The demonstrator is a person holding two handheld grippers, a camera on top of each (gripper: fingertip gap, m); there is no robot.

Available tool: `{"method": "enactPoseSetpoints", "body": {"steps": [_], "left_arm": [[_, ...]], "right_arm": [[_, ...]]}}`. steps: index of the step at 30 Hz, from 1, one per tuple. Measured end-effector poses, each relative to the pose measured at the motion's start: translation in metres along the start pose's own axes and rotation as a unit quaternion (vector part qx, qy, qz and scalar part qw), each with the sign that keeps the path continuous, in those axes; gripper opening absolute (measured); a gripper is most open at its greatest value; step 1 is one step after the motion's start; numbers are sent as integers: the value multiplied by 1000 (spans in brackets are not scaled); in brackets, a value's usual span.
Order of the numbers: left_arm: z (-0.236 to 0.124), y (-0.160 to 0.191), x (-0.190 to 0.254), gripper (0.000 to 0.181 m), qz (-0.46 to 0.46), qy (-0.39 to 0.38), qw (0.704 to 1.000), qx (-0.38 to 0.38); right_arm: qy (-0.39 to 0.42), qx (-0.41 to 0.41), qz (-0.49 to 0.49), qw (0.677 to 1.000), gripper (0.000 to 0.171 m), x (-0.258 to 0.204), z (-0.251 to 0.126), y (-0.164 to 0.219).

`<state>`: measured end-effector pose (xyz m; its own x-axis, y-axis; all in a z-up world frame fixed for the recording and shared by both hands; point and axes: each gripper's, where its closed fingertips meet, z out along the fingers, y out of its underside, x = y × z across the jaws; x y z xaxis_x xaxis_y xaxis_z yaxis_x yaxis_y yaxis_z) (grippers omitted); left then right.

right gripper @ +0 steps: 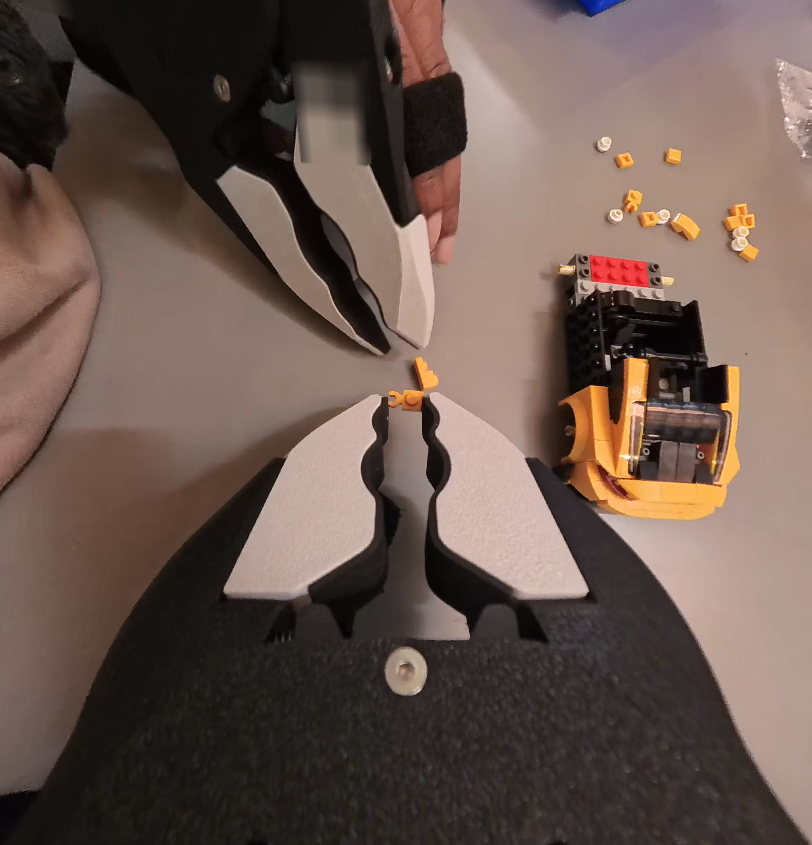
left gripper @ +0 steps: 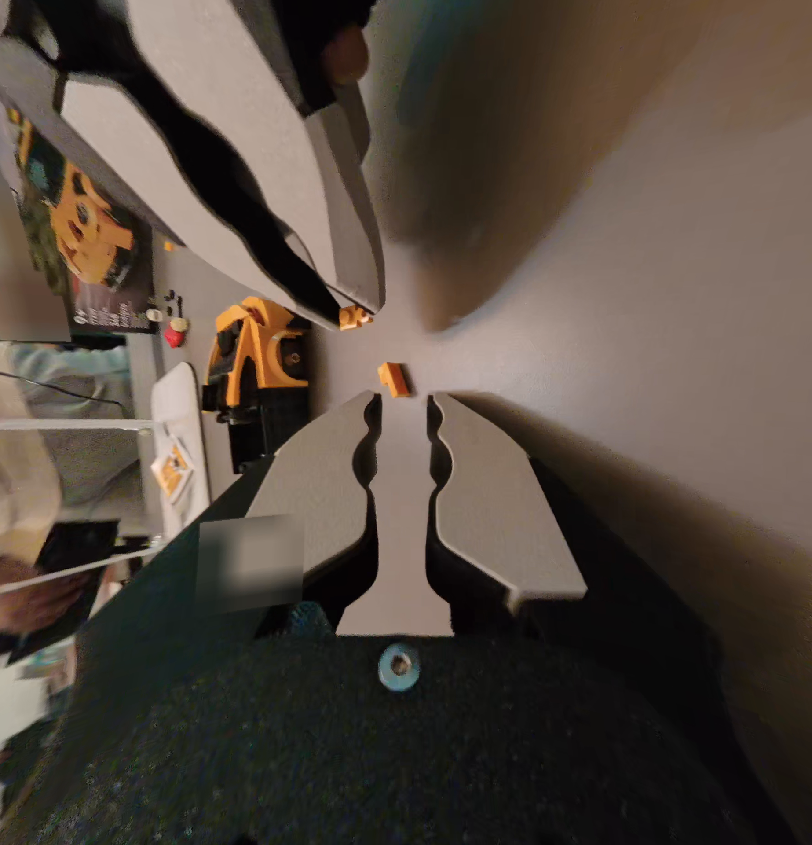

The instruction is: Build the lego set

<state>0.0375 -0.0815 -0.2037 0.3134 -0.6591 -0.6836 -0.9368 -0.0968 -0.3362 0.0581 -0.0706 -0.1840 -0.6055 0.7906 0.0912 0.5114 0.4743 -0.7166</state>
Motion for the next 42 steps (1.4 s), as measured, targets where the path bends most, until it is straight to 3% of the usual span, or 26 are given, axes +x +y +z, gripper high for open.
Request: {"method": "enactPoseSetpoints", "body": {"steps": [1,5,9,11,13,23,27,29,34,39,42], "left_arm": [[-2,0,1,20,-23,12,1000,7],[-6,-1,9,20,-197,96,974,56],[-6,-5,5,20,-395,185,894,101],[-4,-5,0,19,-441,202,868,108],[-1,-3,-4,17,-456,202,860,107],[9,-1,-2,3,-347,156,923,57],[15,18,-18,2,-192,37,981,-1],[16,27,-30,2,-92,-25,995,-38],[19,49,-48,2,56,-88,988,-114],[23,53,-38,2,103,-35,985,-136],[20,52,-34,1,66,15,989,-130]], "right_arm": [[0,0,1,1000,14,1,1,-1],[-6,-11,19,1000,14,5,4,-3],[-37,-35,26,998,14,13,12,1],[-54,-41,31,997,14,17,14,2],[-57,-41,32,997,14,22,14,2],[-35,-20,43,998,14,28,5,6],[-6,-7,48,999,14,34,-8,12],[3,3,55,998,14,35,-13,13],[17,20,58,998,14,34,-21,18],[24,32,59,997,14,33,-25,20],[24,40,57,997,14,34,-27,17]]}}
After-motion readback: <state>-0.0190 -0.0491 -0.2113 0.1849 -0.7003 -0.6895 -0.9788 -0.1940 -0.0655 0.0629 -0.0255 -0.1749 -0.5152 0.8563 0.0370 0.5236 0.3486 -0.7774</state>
